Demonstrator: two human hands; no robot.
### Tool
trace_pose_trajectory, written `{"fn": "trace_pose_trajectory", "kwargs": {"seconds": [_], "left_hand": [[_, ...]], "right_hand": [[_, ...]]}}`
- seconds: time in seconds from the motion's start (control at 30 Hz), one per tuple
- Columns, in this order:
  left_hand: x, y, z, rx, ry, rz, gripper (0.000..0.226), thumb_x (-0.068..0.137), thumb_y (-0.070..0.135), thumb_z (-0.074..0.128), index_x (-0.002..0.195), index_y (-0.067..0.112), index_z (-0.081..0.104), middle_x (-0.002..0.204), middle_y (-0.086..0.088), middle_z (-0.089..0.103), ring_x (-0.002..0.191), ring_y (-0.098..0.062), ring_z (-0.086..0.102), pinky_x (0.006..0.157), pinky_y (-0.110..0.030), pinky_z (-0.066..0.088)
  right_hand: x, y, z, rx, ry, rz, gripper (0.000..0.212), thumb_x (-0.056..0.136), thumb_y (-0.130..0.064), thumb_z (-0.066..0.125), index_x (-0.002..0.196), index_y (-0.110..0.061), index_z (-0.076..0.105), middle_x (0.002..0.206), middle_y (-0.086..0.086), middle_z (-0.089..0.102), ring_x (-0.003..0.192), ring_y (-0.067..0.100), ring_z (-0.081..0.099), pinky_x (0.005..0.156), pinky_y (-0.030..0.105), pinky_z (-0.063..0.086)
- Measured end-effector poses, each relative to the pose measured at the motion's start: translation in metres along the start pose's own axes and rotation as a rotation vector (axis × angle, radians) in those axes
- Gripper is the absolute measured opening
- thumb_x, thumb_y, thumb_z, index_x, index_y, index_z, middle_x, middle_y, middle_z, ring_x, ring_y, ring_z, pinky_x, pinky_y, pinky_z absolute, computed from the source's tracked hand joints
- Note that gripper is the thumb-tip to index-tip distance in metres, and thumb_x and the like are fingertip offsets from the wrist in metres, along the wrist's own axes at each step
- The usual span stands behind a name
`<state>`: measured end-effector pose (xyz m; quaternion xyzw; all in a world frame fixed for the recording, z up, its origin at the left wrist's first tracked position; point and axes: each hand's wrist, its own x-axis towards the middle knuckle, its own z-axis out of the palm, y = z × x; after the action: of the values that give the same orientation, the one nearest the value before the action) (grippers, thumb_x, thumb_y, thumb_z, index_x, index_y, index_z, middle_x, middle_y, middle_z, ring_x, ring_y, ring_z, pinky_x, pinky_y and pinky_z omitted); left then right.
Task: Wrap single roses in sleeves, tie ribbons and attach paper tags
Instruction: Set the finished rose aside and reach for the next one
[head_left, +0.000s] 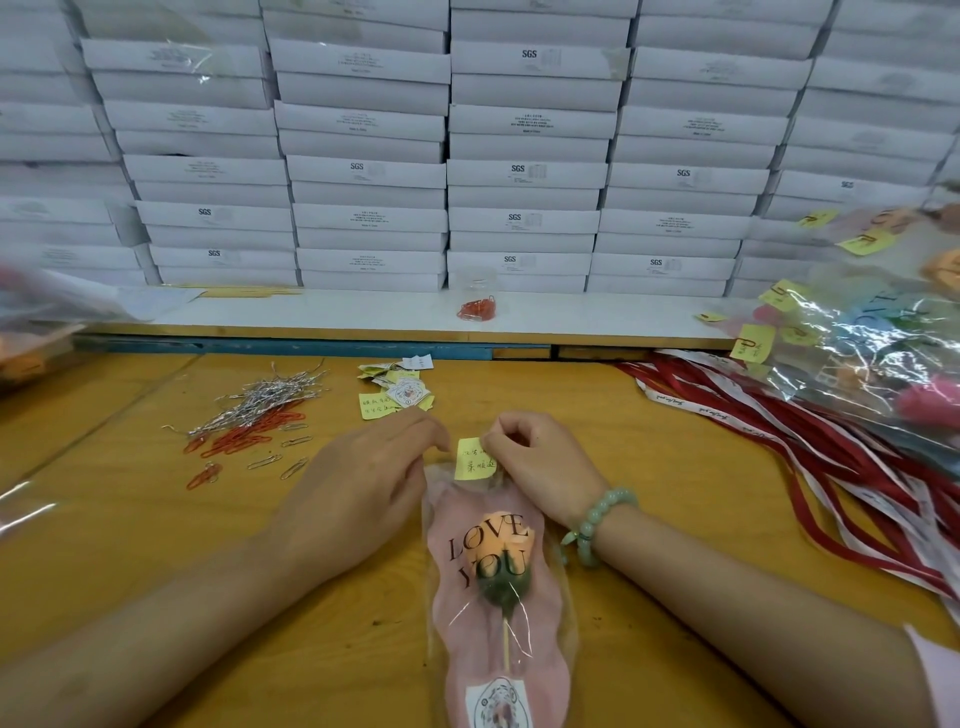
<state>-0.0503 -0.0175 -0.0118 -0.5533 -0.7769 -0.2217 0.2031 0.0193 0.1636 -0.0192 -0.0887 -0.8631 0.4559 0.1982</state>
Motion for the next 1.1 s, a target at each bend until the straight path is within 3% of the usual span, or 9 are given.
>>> {"fn": "trace_pose_trajectory", "kwargs": {"seconds": [0.1,0.23,0.33,0.43,0.57,0.7,0.9,1.1], "left_hand": [[-0.001,0.0,-0.001,-0.004,0.026,-0.039,0.028,0.085,-0.005,0.061,0.104,0.016,0.065,0.106,0.003,0.066,0.093,-0.019,0.065,0.071,-0.041,0.056],[0.005,-0.009,-0.006,-0.102,0.162,-0.211,0.025,0.089,0.001,0.057,0.104,0.02,0.064,0.106,0.007,0.062,0.106,-0.015,0.055,0.092,-0.036,0.044],[0.016,-0.024,-0.021,-0.181,0.194,-0.377,0.025,0.088,0.003,0.056,0.101,0.023,0.061,0.103,0.007,0.057,0.102,-0.011,0.049,0.09,-0.031,0.038],[0.021,-0.053,-0.043,-0.126,0.045,-0.496,0.018,0.088,0.009,0.059,0.096,0.025,0.06,0.098,0.008,0.056,0.095,-0.012,0.05,0.078,-0.03,0.04],[0.013,-0.091,-0.07,0.152,-0.241,-0.539,0.023,0.088,0.014,0.063,0.077,0.033,0.057,0.086,0.011,0.061,0.078,-0.005,0.056,0.061,-0.025,0.042],[0.005,-0.11,-0.076,0.336,-0.456,-0.566,0.017,0.082,0.023,0.074,0.074,0.032,0.063,0.082,0.016,0.062,0.075,-0.003,0.056,0.062,-0.024,0.045],[0.002,-0.116,-0.07,0.53,-0.526,-0.476,0.013,0.085,0.033,0.071,0.082,0.038,0.059,0.09,0.018,0.061,0.079,-0.001,0.054,0.06,-0.018,0.04],[-0.001,-0.118,-0.061,0.724,-0.525,-0.387,0.008,0.093,0.034,0.056,0.085,0.035,0.054,0.089,0.016,0.056,0.081,-0.003,0.052,0.054,-0.017,0.034]], "right_hand": [[0.0,0.0,0.0,-0.028,0.008,0.013,0.037,0.09,-0.019,0.054,0.055,-0.022,0.043,0.054,-0.011,0.044,0.054,0.005,0.043,0.055,0.019,0.037],[0.001,0.001,0.0,-0.055,0.026,0.013,0.037,0.089,-0.019,0.054,0.054,-0.022,0.044,0.055,-0.009,0.045,0.058,0.007,0.044,0.058,0.022,0.039],[0.001,0.002,0.0,-0.093,0.027,0.019,0.037,0.089,-0.02,0.053,0.054,-0.023,0.043,0.054,-0.01,0.045,0.056,0.006,0.044,0.058,0.023,0.037],[0.002,0.003,0.0,-0.105,0.04,0.026,0.038,0.089,-0.02,0.053,0.053,-0.023,0.042,0.051,-0.011,0.044,0.054,0.006,0.042,0.056,0.022,0.035],[0.003,0.003,0.0,-0.111,0.036,0.032,0.038,0.09,-0.02,0.052,0.054,-0.023,0.042,0.055,-0.01,0.044,0.058,0.009,0.043,0.06,0.027,0.037],[0.003,0.001,0.0,-0.111,0.025,0.024,0.039,0.092,-0.021,0.052,0.054,-0.023,0.042,0.056,-0.009,0.043,0.06,0.009,0.043,0.062,0.028,0.037],[0.002,0.001,-0.001,-0.098,-0.004,0.027,0.036,0.092,-0.021,0.052,0.057,-0.022,0.045,0.06,-0.006,0.048,0.064,0.012,0.048,0.066,0.034,0.043],[0.001,0.001,-0.002,-0.09,-0.007,0.036,0.035,0.093,-0.023,0.052,0.058,-0.022,0.046,0.061,-0.005,0.049,0.064,0.011,0.049,0.067,0.03,0.042]]}}
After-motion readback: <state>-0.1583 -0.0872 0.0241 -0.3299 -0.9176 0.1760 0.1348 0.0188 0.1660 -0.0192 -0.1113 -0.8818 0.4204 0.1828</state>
